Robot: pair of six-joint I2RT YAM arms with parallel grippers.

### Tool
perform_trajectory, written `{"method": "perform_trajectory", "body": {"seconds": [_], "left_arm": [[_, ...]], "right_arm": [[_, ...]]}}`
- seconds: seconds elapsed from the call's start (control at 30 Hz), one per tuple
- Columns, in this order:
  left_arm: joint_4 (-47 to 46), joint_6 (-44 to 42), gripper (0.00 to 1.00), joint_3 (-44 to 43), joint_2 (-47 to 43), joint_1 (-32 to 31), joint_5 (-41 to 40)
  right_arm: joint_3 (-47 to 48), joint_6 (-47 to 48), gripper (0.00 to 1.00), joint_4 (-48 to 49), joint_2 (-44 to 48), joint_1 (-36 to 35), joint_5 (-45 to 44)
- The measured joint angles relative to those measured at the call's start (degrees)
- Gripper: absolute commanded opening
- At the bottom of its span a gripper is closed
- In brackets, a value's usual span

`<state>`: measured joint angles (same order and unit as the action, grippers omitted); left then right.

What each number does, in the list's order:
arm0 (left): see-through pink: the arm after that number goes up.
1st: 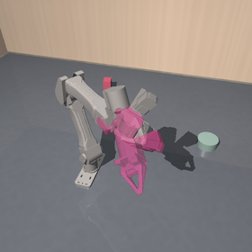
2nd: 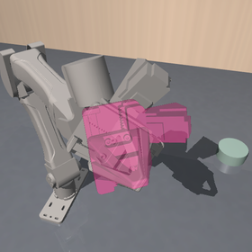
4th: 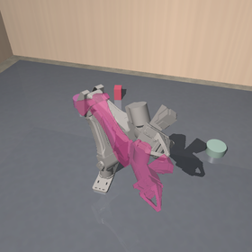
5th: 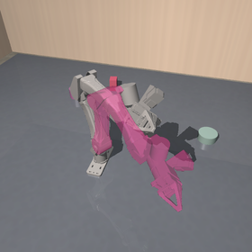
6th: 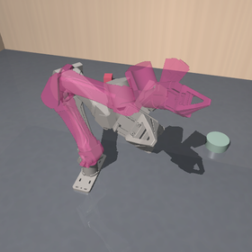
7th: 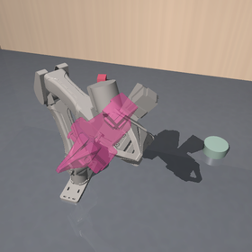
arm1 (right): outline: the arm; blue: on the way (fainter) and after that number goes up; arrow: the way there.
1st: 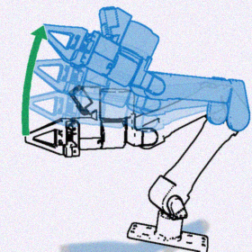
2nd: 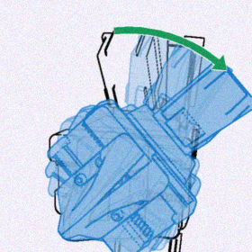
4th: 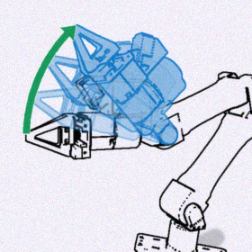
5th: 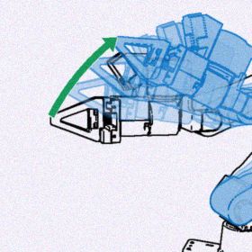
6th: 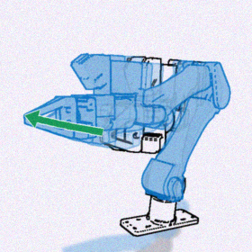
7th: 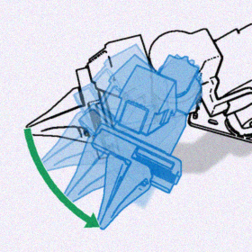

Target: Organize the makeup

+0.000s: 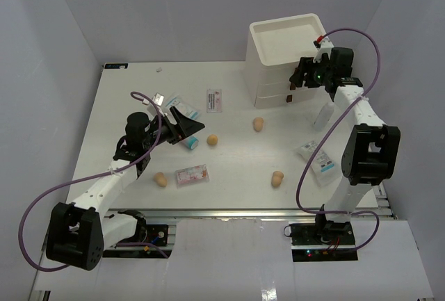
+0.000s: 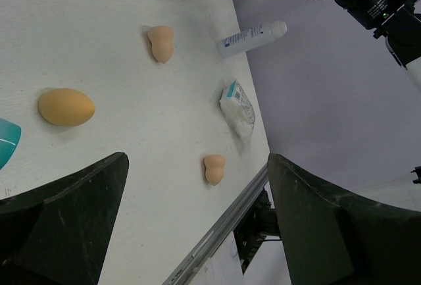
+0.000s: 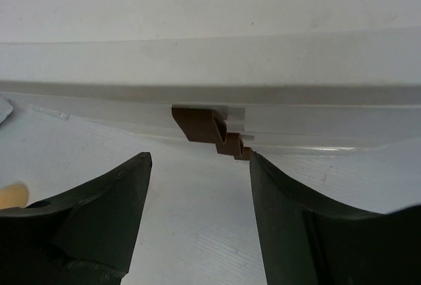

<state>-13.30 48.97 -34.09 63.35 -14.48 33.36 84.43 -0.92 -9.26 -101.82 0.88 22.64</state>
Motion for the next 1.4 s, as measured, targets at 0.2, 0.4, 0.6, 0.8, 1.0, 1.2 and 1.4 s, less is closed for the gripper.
{"method": "perform_trajectory", "body": {"seconds": [0.2,0.4,0.6,0.8,1.0,1.2,1.4], "left_arm": [[0.0,0.0,0.98,0.0,0.0,-0.34,-0.23],[0.0,0.0,0.98,0.0,0.03,-0.56,-0.43],[0.0,0.0,0.98,0.0,0.13,-0.69,-0.56],[-0.04,-0.01,0.98,0.31,0.13,-1.19,-0.68],[0.0,-0.03,0.98,1.03,0.6,-2.14,-0.77],[1.69,-1.08,0.98,0.79,4.19,-4.18,-1.46],[7.53,-3.28,0.98,-1.49,7.82,-8.1,-5.49]], "right_arm": [[1.78,-0.67,0.34,0.81,-2.64,-0.59,-2.24],[2.05,-1.87,0.14,1.88,-2.82,-0.69,-3.84],[1.83,-2.91,0.08,2.0,-2.1,-0.9,-4.08],[-3.42,-2.45,0.08,3.89,3.03,-0.9,-4.3],[-11.19,-1.47,0.08,5.29,10.75,-0.88,-4.29],[-20.36,-0.81,0.08,6.3,18.36,-0.14,-3.82],[-26.18,0.92,0.08,6.46,25.4,0.18,-2.51]]}}
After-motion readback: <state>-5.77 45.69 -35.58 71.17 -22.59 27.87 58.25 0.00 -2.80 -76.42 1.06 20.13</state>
